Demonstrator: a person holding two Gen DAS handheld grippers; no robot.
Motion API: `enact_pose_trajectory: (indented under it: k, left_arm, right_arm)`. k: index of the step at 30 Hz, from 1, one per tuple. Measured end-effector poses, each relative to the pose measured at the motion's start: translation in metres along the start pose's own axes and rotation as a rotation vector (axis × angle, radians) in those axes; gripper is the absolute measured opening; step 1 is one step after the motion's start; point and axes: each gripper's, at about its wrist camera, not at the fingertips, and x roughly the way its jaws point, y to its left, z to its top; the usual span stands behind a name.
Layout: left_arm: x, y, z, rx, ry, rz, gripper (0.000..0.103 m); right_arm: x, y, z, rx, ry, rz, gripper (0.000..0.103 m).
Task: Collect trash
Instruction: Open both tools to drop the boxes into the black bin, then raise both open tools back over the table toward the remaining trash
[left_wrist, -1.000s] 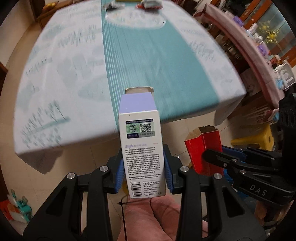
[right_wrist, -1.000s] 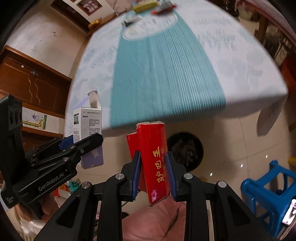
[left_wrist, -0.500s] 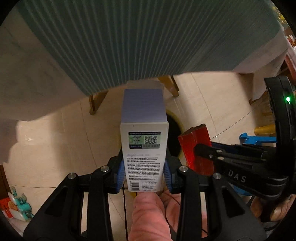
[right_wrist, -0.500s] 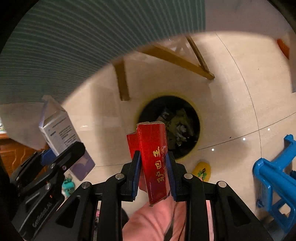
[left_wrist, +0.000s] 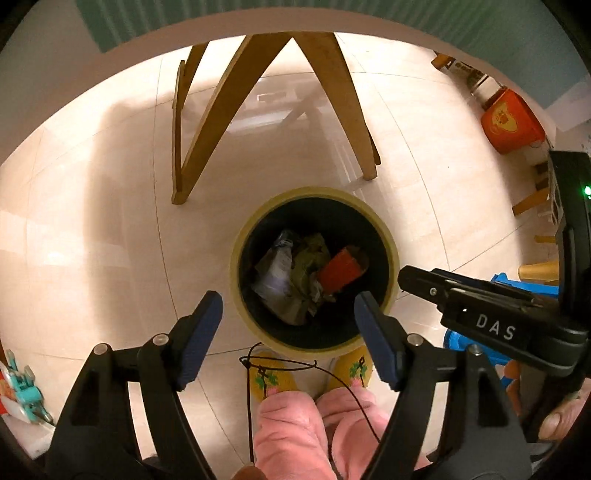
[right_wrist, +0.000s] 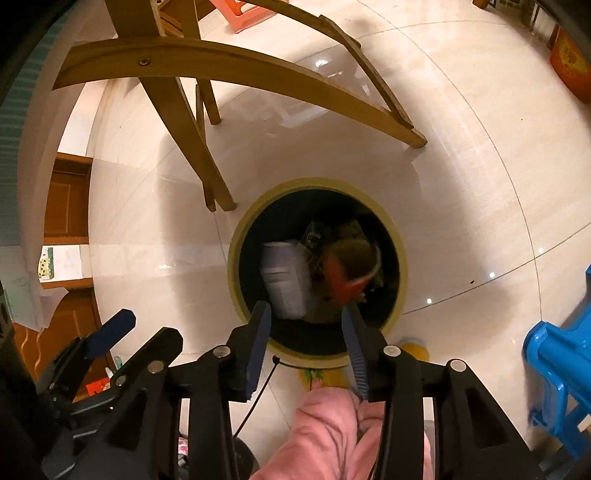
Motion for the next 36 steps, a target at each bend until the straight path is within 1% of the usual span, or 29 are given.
enact_pose_trajectory:
  k: [4, 5, 7, 8, 10, 12, 15, 16, 17, 19, 22, 25, 27, 28, 30, 31, 33, 36]
  left_arm:
    - [-0.01, 0.006, -0.002, -0.012, -0.021, 0.012, 0.071]
    - [-0.016, 0.004, 0.005, -0.015, -0.023, 0.012, 0.071]
    - [-0.03, 0.006, 0.005, -0.032, -0.031, 0.007, 0.071]
    - [-0.042, 0.007, 0.001, -0.036, -0.035, 0.006, 0.071]
    - [-0.057, 0.008, 0.004, -0.042, -0.04, 0.005, 0.071]
    - [-0.079, 0.008, 0.004, -0.052, -0.044, -0.002, 0.071]
    - [-0.117, 0.009, 0.005, -0.063, -0.043, -0.022, 0.071]
    - [-0.129, 0.008, 0.005, -0.067, -0.045, -0.03, 0.071]
    - [-0.149, 0.008, 0.007, -0.072, -0.05, -0.04, 0.071]
    - [-0.176, 0.006, 0.01, -0.072, -0.059, -0.046, 0.071]
    - [-0.226, 0.005, 0.02, -0.061, -0.083, -0.059, 0.071]
    - [-0.283, 0.006, 0.035, -0.041, -0.128, -0.068, 0.071]
    - [-0.312, 0.006, 0.043, -0.031, -0.155, -0.074, 0.071]
    - [-0.325, 0.007, 0.047, -0.028, -0.169, -0.079, 0.071]
    - [-0.358, 0.008, 0.057, -0.019, -0.207, -0.083, 0.071]
    - [-0.371, 0.009, 0.061, -0.014, -0.223, -0.084, 0.071]
    - [-0.404, 0.011, 0.072, -0.001, -0.262, -0.089, 0.071]
    - [-0.448, 0.014, 0.087, 0.035, -0.327, -0.072, 0.071]
  right_arm:
    - [-0.012, 0.002, -0.006, -0.004, -0.018, 0.004, 0.041]
    - [-0.014, 0.002, -0.007, -0.008, -0.021, 0.001, 0.041]
    - [-0.022, 0.004, -0.01, -0.019, -0.034, -0.002, 0.041]
    - [-0.029, 0.007, -0.012, -0.027, -0.04, -0.008, 0.041]
    - [-0.044, 0.012, -0.016, -0.043, -0.047, -0.009, 0.041]
    - [-0.057, 0.018, -0.018, -0.053, -0.052, -0.013, 0.041]
    - [-0.091, 0.031, -0.024, -0.067, -0.063, -0.005, 0.041]
    - [-0.11, 0.038, -0.027, -0.076, -0.069, -0.002, 0.041]
    - [-0.121, 0.043, -0.029, -0.083, -0.073, 0.0, 0.041]
    - [-0.149, 0.055, -0.034, -0.097, -0.08, 0.001, 0.041]
    - [-0.204, 0.077, -0.042, -0.126, -0.093, 0.008, 0.041]
    - [-0.253, 0.097, -0.047, -0.152, -0.121, 0.018, 0.041]
    - [-0.297, 0.115, -0.049, -0.176, -0.152, 0.029, 0.041]
    - [-0.31, 0.12, -0.05, -0.183, -0.161, 0.034, 0.041]
    - [-0.343, 0.132, -0.047, -0.199, -0.189, 0.044, 0.041]
    - [-0.365, 0.14, -0.045, -0.209, -0.221, 0.05, 0.041]
    - [-0.398, 0.154, -0.043, -0.227, -0.277, 0.048, 0.041]
    - [-0.438, 0.17, -0.037, -0.243, -0.352, 0.05, 0.041]
